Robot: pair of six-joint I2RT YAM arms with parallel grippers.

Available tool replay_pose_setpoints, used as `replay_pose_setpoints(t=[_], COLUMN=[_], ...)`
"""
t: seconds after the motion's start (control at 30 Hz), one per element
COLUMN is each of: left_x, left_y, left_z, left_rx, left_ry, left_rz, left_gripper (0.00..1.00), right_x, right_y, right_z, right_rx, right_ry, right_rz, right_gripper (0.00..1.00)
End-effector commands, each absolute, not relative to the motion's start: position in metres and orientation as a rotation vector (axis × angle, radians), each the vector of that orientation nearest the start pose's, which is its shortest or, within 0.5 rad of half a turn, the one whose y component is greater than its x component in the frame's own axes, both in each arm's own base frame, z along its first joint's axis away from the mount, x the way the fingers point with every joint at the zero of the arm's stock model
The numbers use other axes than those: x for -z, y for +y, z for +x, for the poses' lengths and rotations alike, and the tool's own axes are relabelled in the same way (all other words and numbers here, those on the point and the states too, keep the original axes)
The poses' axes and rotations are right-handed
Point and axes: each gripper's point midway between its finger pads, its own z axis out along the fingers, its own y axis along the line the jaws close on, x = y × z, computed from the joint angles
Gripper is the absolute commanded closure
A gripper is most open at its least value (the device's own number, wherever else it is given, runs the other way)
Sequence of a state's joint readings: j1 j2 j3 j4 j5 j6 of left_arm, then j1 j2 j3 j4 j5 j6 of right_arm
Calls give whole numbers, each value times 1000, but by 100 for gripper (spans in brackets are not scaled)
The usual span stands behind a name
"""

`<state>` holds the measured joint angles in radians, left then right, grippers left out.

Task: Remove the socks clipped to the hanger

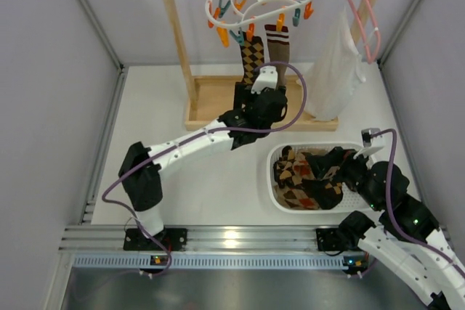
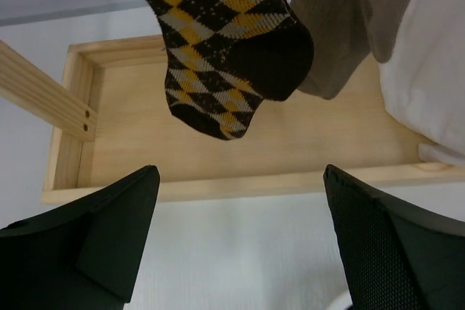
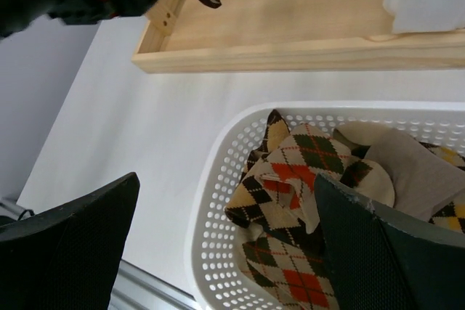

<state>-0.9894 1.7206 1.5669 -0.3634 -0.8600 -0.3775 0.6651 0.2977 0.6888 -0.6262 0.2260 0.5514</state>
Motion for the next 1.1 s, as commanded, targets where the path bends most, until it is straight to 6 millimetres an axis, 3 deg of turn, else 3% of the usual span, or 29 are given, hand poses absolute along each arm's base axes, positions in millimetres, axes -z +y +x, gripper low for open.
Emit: replay_pose_setpoints(t=[0.0,0.03,0.07,0.1,0.17,0.23,0.3,0.53,0.63,0.67,0.87,0.9,0.97,1.07], left_x=[-286,-284,-268,-275,-258,-253,-238,-232,-238,-241,-264,-266,-276,-287], left_y=[-326,-326,-329,-334,-336,-337,-334,-312,-300,-297,-274,-271,-258,-257], left_z=[401,406,411,419,431,441,453,480,480,479,458,454,446,427], left_rx=[-18,-28,-76,-43,-91,-88,-150,-246,-256,-248,-127,-103,-54,75], left_ry=[1755,1737,1740,1694,1683,1656,1646,1541,1507,1498,1443,1440,1429,1413], left_rz=[-9,-11,25,-8,-4,-35,-30,-141,-152,-163,-194,-192,-204,-154], left_gripper=[2,2,2,2,2,2,2,7,23,44,80,96,100,100], right_x=[-290,-292,-294,-298,-303,-305,-306,-306,-304,-301,-302,-302,-308,-321], right_y=[126,127,129,132,136,139,141,148,149,150,148,147,145,145], right_z=[167,166,166,164,163,164,164,163,164,165,170,170,171,173], right_rx=[-782,-796,-806,-828,-846,-849,-850,-872,-868,-860,-827,-825,-820,-818], right_ry=[1725,1716,1706,1695,1681,1677,1674,1654,1650,1654,1653,1650,1634,1611], right_rz=[-5,-10,-15,-29,-53,-71,-91,-135,-145,-154,-161,-157,-142,-139], right_gripper=[1,1,1,1,1,1,1,1,0,0,0,0,0,0])
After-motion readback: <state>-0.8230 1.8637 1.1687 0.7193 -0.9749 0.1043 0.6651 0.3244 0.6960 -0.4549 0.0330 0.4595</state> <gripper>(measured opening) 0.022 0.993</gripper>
